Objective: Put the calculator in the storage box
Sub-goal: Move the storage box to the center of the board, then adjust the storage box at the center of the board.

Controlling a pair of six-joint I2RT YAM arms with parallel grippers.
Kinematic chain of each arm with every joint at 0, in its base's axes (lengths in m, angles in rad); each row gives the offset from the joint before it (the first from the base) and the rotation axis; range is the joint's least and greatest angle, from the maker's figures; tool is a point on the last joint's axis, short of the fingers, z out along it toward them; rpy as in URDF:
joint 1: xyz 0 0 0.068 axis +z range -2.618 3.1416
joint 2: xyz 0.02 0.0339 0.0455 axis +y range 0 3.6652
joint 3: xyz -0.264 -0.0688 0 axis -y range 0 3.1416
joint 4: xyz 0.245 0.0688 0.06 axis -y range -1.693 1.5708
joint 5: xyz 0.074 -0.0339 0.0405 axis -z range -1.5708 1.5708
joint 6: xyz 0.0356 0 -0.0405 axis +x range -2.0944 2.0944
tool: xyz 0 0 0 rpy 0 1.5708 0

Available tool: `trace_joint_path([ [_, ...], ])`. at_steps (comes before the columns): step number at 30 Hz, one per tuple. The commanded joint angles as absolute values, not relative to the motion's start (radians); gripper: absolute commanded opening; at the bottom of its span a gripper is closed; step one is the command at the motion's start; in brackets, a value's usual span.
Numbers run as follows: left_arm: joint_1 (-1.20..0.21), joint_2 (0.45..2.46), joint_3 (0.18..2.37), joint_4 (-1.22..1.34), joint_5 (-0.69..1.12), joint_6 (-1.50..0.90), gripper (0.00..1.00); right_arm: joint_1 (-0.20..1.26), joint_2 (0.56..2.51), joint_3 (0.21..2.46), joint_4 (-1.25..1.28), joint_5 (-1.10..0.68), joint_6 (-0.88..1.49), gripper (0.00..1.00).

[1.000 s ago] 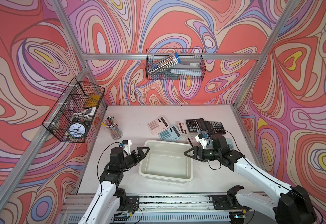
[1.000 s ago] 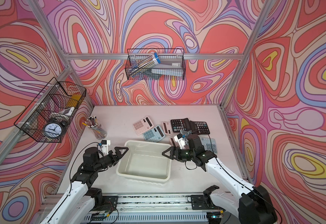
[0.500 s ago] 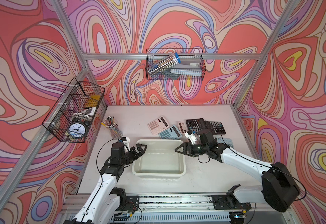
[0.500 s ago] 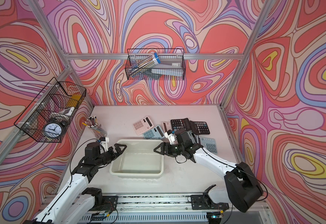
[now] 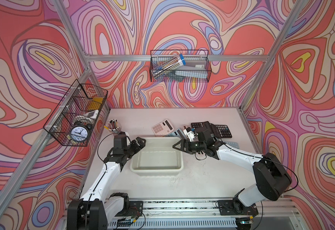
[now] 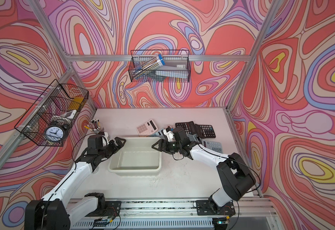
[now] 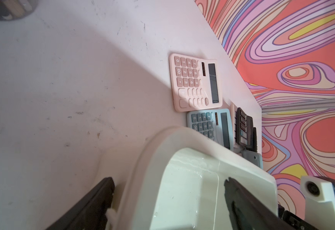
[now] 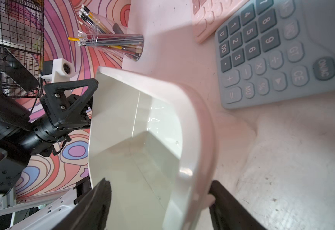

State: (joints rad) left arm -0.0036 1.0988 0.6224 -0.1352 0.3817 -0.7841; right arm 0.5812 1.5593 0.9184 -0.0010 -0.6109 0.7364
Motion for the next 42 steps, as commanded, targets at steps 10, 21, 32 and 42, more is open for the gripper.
trace_joint_path([
  [10,0.045,0.96,0.679,-0.468,0.115,-0.776,0.99,0.581,1.433,0.99,-0.252,-0.391,0.518,0.85],
  [21,0.045,0.852,0.807,-1.064,-0.046,-0.993,0.99,0.523,1.615,1.259,-0.342,-0.412,0.37,0.87],
  [32,0.044,0.662,0.742,-1.137,0.262,-0.989,0.99,0.515,1.896,1.539,-0.446,-0.552,0.276,0.85],
  [42,0.043,0.64,0.679,-1.019,0.468,-1.039,0.99,0.516,1.915,1.521,-0.445,-0.584,0.265,0.84],
])
